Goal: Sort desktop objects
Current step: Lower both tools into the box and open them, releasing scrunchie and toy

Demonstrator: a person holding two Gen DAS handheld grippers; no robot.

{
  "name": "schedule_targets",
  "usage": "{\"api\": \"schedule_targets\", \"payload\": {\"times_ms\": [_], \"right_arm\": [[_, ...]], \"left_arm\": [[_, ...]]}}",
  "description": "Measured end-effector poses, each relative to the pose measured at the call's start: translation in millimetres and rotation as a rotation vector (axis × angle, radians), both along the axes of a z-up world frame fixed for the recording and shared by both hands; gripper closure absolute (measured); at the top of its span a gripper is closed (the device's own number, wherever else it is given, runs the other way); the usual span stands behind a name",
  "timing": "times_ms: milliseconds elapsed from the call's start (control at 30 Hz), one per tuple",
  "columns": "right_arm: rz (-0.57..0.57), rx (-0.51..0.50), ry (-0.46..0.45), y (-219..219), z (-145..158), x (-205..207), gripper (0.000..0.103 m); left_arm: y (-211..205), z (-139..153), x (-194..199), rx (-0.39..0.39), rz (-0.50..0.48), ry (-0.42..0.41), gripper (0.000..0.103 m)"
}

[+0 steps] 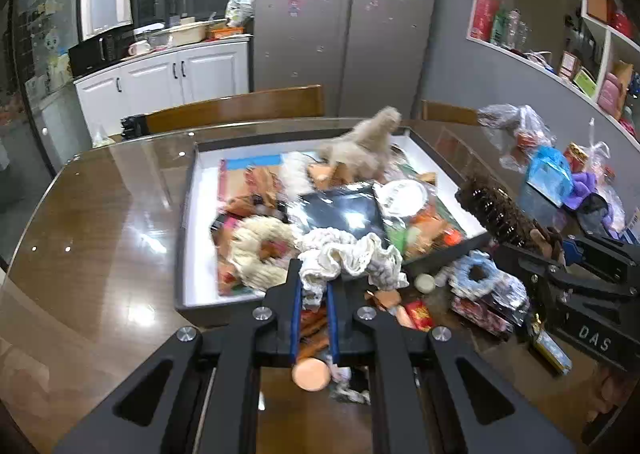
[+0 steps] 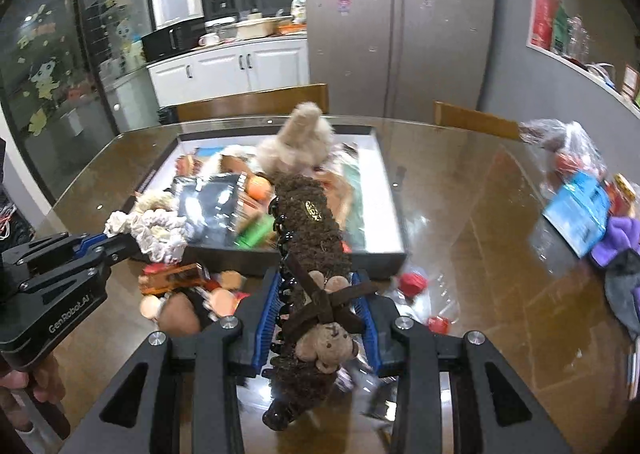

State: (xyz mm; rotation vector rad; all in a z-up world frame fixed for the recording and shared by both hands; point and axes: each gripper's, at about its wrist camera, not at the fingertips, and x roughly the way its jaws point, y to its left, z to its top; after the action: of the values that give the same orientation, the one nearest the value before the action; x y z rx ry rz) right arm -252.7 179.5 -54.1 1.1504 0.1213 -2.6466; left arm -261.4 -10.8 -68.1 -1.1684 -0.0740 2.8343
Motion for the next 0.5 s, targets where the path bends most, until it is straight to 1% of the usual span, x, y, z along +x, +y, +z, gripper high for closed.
{"api": "schedule_targets", "payload": {"times_ms": [133, 200, 433, 500], "right_arm": [[0.034, 0.006, 0.000, -15, 2, -6, 0.066], [0.046, 0.008, -0.001, -20, 3, -11, 0.066], [0.066, 0.023, -0.011, -30, 4, -31, 0.066], [0.063, 0.030, -0.014, -32, 2, -39, 0.066]], "left_arm": [[-8, 1, -6, -0.010, 0.003, 0.001, 0.092], [-13, 2, -10, -0.001, 0.007, 0.000, 0.092], [-23, 5, -35, 0.019, 0.006, 0.004, 0.092], [-23, 6, -43, 0.007, 0.001, 0.009, 0.092]]}}
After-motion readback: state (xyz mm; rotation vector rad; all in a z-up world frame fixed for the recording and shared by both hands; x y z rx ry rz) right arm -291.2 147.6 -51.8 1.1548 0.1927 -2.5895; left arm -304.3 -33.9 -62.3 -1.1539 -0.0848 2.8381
